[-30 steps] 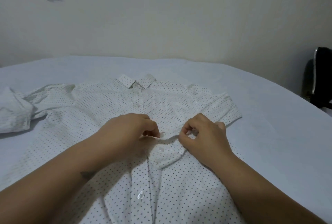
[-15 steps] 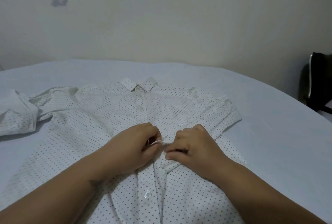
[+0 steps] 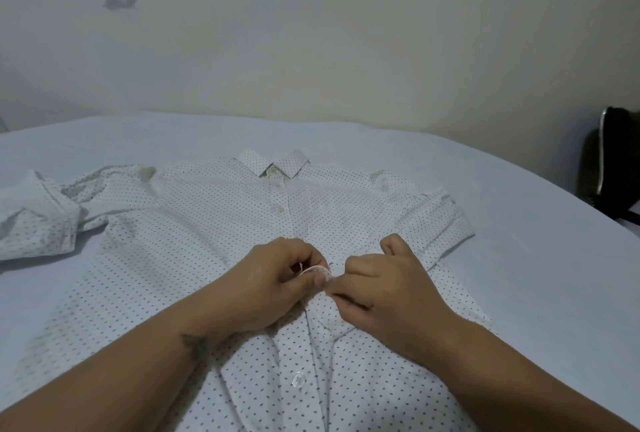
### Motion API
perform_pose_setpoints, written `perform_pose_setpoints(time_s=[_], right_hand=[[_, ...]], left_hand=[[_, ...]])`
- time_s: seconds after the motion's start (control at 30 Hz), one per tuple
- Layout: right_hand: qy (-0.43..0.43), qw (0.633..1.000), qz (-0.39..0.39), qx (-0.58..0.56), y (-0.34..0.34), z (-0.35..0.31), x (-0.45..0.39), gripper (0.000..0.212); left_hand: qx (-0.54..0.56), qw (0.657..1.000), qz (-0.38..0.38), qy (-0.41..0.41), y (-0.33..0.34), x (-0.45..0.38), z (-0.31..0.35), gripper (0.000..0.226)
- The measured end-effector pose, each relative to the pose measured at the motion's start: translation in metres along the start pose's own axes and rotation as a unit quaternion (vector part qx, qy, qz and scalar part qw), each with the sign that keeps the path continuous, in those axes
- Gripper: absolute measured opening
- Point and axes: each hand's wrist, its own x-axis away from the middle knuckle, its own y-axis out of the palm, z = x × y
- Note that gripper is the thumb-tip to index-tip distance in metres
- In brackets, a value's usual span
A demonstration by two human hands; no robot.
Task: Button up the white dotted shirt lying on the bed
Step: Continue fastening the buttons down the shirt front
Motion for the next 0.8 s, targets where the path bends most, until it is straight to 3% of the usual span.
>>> perform_pose_setpoints(time_s=[0.17,0.37,0.63,0.8], right_hand=[[-0.03,0.998,0.058,0.022,-0.002,0.0,-0.001,0.018],[-0.04,0.997,0.059,0.024,-0.001,-0.001,-0.001,0.013],[-0.036,0.997,0.064,0.037,0.0,-0.001,-0.001,0.014],[-0.031,0.996,0.074,0.039,-0.001,0.0,-0.001,0.014]], left_hand=[[-0.022,1.0,0.012,0.005,0.001,-0.001,0.002,0.008],[-0.096,0.995,0.002,0.024,0.007,-0.003,0.006,0.015],[-0.021,1.0,-0.003,0.01,0.011,-0.008,0.004,0.02],[0.028,0.997,0.059,0.027,0.005,-0.009,0.006,0.032]])
